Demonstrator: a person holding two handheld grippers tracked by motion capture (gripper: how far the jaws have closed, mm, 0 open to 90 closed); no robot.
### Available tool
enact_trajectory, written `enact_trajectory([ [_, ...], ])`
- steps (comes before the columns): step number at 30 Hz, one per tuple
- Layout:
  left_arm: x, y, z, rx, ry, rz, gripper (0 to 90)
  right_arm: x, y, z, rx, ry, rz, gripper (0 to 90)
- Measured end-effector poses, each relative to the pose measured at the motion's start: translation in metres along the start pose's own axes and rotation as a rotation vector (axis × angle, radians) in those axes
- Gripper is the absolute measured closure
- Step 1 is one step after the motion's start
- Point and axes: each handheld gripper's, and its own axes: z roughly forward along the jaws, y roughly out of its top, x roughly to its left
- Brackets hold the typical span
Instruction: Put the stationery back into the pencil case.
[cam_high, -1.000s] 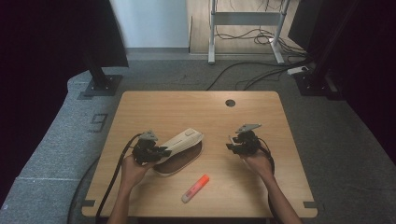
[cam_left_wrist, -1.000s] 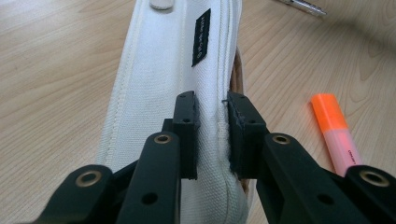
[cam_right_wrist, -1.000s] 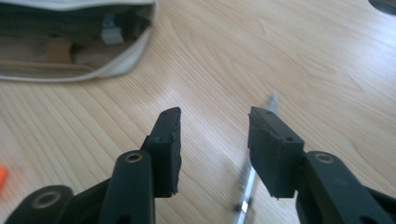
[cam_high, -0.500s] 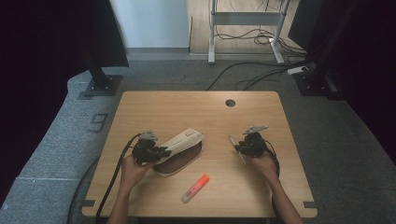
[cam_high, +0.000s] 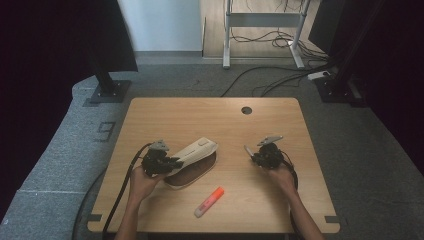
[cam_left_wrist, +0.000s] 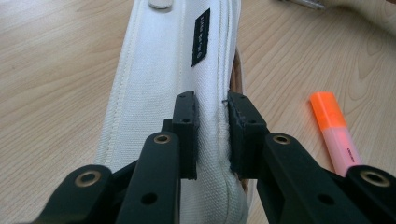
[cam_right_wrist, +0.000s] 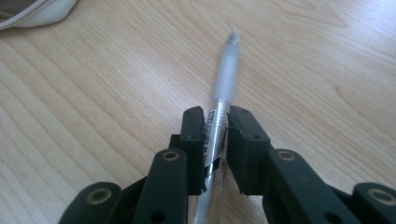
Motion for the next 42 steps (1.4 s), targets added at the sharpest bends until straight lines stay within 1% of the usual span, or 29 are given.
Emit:
enact_trajectory([
  [6, 0.0, 0.0, 0.0, 0.0, 0.001, 0.0, 75.1, 0.001, 0.0, 0.0, -0.001, 0.007, 0.005, 78.1],
  [9, 0.0, 0.0, 0.0, -0.001, 0.001, -0.001, 75.2, 0.002, 0.001, 0.0, 0.001, 0.007, -0.003, 78.1],
  [16, 0.0, 0.0, -0.001, -0.004, 0.003, -0.002, 75.3, 0.005, 0.005, -0.009, -0.022, 0.025, -0.007, 78.0],
  [26, 0.0, 0.0, -0.001, -0.008, 0.004, -0.004, 75.5, 0.007, 0.006, -0.018, -0.034, 0.044, -0.01, 78.0],
  [35, 0.001, 0.0, -0.002, -0.011, 0.005, -0.012, 75.9, 0.018, 0.01, -0.024, -0.046, 0.07, -0.031, 78.0],
  [42, 0.001, 0.0, -0.002, -0.016, 0.006, -0.011, 75.9, 0.029, 0.015, -0.022, -0.05, 0.092, -0.054, 78.0],
])
